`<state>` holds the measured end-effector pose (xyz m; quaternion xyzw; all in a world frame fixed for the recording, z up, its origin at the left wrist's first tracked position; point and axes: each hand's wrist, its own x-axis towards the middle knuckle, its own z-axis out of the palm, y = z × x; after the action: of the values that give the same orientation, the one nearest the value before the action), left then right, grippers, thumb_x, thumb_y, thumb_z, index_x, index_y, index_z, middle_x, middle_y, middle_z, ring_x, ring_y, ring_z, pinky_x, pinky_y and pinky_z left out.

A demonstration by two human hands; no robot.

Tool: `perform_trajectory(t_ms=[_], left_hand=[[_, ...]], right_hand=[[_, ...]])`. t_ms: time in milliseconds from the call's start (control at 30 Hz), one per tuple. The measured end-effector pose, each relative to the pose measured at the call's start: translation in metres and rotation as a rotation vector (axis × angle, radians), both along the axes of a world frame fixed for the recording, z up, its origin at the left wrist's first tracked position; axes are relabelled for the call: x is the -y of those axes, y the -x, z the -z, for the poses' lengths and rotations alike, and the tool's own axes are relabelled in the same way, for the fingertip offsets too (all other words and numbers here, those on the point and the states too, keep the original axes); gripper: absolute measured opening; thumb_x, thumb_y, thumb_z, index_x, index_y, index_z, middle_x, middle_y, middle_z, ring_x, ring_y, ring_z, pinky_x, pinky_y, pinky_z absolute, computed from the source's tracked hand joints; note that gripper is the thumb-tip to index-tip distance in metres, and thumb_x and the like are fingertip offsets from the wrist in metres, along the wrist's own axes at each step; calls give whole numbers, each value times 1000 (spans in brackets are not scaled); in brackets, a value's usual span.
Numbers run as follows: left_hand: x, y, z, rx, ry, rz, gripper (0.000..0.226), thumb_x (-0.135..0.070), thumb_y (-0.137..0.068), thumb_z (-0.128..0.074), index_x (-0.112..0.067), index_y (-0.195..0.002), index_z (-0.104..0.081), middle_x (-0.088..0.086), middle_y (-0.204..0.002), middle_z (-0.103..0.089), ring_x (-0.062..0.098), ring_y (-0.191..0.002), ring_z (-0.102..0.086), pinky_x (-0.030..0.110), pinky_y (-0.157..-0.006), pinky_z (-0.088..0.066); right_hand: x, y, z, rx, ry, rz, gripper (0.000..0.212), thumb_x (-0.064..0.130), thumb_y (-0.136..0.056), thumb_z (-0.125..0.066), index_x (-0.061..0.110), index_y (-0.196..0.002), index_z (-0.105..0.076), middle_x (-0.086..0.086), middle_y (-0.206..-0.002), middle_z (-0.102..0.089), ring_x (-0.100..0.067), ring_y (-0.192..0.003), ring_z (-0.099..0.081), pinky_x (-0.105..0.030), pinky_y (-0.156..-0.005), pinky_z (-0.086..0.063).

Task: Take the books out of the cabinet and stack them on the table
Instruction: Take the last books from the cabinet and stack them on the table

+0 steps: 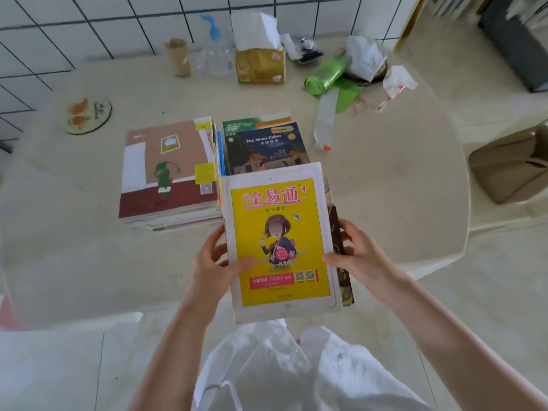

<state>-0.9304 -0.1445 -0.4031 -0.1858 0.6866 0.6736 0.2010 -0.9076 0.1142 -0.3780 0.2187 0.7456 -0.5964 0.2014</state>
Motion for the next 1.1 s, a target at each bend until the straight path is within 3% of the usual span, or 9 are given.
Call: perform_trajectory(t_ms=[167, 300, 433, 533, 700, 767, 867, 1033, 1100], left_hand=[[13, 44, 12, -29, 20, 112, 61, 5, -71, -79, -26, -118, -55, 1, -112, -69, 13, -85, -73, 28, -65, -60], [14, 62, 21, -140, 37, 163, 61, 10, -75, -75, -32, -112, -51, 4, -117, -66, 15, -91, -72, 32, -71, -60], [13, 76, 33, -240, 136, 139, 63, 8, -65, -82, -29, -107, -54, 0, -106, -70, 9, -88, -71, 33, -74, -60], [11, 77, 41, -273, 197, 93, 62, 7, -61, -84, -11, -114, -56, -5, -98, -69, -4, -84, -68, 16, -71, -54], [2, 56, 54, -304, 380, 34, 52, -8, -62, -84, 9, -107, -63, -16, -89, -65, -21, -80, -60, 0, -69, -42], [-1, 48, 60, -327, 406, 2, 52, 4, -65, -85, 7, -112, -62, -14, -96, -65, -21, -89, -59, 0, -77, -41], [-4, 40, 62, -360, 427, 2, 56, 6, -66, -84, 3, -117, -60, -9, -101, -66, -20, -95, -58, 2, -82, -43], [-4, 35, 56, -368, 412, 34, 61, -15, -62, -89, -21, -114, -59, -25, -95, -69, -8, -93, -64, 16, -83, -51], [2, 36, 53, -377, 391, 89, 50, -23, -62, -85, -25, -104, -59, -19, -96, -70, 6, -89, -69, 30, -81, -56]], right_hand=[[10, 39, 14, -30, -14, 0, 65, -7, -78, -71, 32, -123, -44, -5, -107, -57, -20, -86, -65, -41, -70, -57], [17, 49, 29, -117, 30, 60, 60, -17, -79, -63, 28, -114, -45, -2, -100, -56, -18, -77, -66, -33, -56, -56], [21, 55, 49, -230, -52, 91, 70, -19, -77, -62, 43, -105, -48, 13, -96, -65, -30, -92, -66, -48, -76, -56], [22, 60, 56, -270, -112, 76, 66, -18, -77, -66, 38, -106, -46, 13, -96, -68, -17, -92, -67, -40, -85, -55], [18, 60, 61, -324, -216, 24, 76, -6, -78, -73, 58, -106, -44, 9, -98, -68, -2, -89, -66, -30, -84, -53], [16, 58, 64, -348, -231, -13, 72, -6, -77, -74, 49, -111, -42, 19, -101, -62, 13, -89, -62, -20, -82, -50], [9, 55, 72, -368, -211, -29, 70, -8, -76, -73, 44, -112, -43, 21, -104, -61, 15, -91, -61, -15, -83, -50], [-1, 50, 77, -361, -215, -78, 92, -11, -73, -75, 66, -111, -43, 36, -103, -63, 12, -94, -62, -11, -84, -49], [-5, 48, 75, -381, -175, -135, 77, 8, -71, -82, 61, -111, -45, 33, -107, -61, 10, -95, -63, -14, -82, -51]])
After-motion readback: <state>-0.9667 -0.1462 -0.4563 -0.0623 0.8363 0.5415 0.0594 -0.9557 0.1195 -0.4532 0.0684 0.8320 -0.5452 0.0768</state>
